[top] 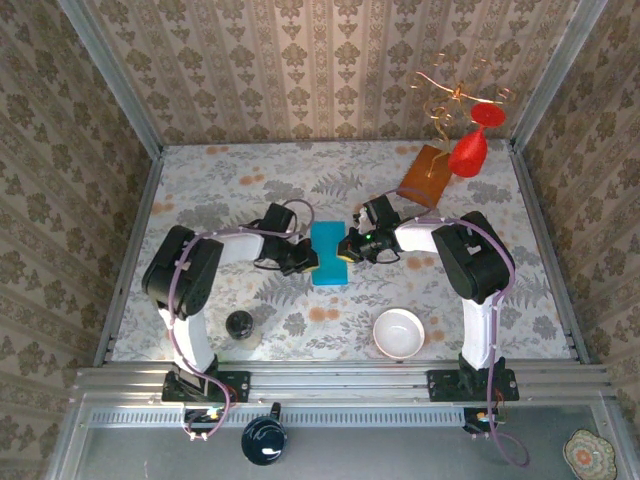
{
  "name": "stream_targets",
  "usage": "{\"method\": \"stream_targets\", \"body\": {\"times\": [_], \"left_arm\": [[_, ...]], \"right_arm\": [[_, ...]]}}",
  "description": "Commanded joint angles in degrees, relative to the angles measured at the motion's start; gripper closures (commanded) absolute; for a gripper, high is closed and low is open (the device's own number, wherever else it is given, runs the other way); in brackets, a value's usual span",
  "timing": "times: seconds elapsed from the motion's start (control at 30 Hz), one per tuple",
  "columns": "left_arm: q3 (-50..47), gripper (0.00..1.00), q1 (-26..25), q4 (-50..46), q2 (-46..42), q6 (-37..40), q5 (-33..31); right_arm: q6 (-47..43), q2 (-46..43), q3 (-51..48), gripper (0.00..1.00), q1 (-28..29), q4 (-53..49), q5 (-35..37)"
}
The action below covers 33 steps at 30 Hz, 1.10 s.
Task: Fold a paper plane with a square sheet of paper (pick it up from the middle)
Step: First fold the square sheet of paper in half at the center of the table.
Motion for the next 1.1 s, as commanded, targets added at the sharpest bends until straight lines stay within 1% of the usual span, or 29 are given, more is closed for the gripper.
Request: {"method": "stream_targets", "body": {"times": [0.0, 0.1, 0.17, 0.23, 0.27, 0.37, 0.5, 0.57, 0.77, 0.9, 1.0, 1.07], "left_arm": [[-4.08, 0.99, 4.86, -6.54, -3.40, 2.09, -3.81], [-3.78, 0.99, 5.62, -5.28, -6.90, 1.39, -1.31], [-3.72, 0.99, 4.44, -0.26, -8.63, -2.04, 2.02], [-2.64, 0.98, 2.94, 3.00, -8.84, -4.68, 3.08], [-1.61, 0.98, 0.56, 2.99, -8.31, -5.07, 2.96], [1.67, 0.99, -3.03, 2.52, -4.66, -5.38, 2.82], [2.34, 0.99, -5.45, 2.13, -0.38, -5.89, 2.69], [1.00, 0.99, -5.83, 1.46, -0.09, -5.50, 2.48], [-7.18, 0.99, -2.80, -2.21, -2.47, -2.12, 0.50], [-11.48, 0.99, -0.08, -5.78, -7.53, -0.42, -0.75], [-12.33, 0.99, 1.78, -8.57, -11.98, 0.75, -1.22], [-10.93, 0.99, 1.70, -8.62, -14.55, 0.76, -0.98]], "right_arm": [[0.49, 7.84, -5.28, 0.98, -2.06, -15.15, 16.40], [0.76, 7.84, -5.45, 0.97, -2.14, -14.46, 15.66], [0.90, 7.85, -5.42, 0.97, -2.15, -14.36, 15.44], [0.98, 7.79, -5.49, 0.97, -2.15, -14.35, 15.47], [0.99, 7.83, -5.54, 0.98, -2.15, -14.26, 15.45], [1.03, 7.91, -5.58, 0.98, -2.14, -14.17, 15.41], [0.97, 8.00, -5.69, 0.98, -2.14, -14.20, 15.38], [0.97, 7.94, -5.79, 0.98, -2.15, -14.10, 15.38], [0.80, 7.97, -5.67, 0.98, -2.23, -14.30, 15.65], [0.86, 7.89, -5.60, 0.98, -2.23, -14.34, 15.78], [0.75, 7.90, -5.50, 0.98, -2.23, -14.44, 15.84], [0.73, 7.94, -5.45, 0.98, -2.19, -14.48, 15.98]]}}
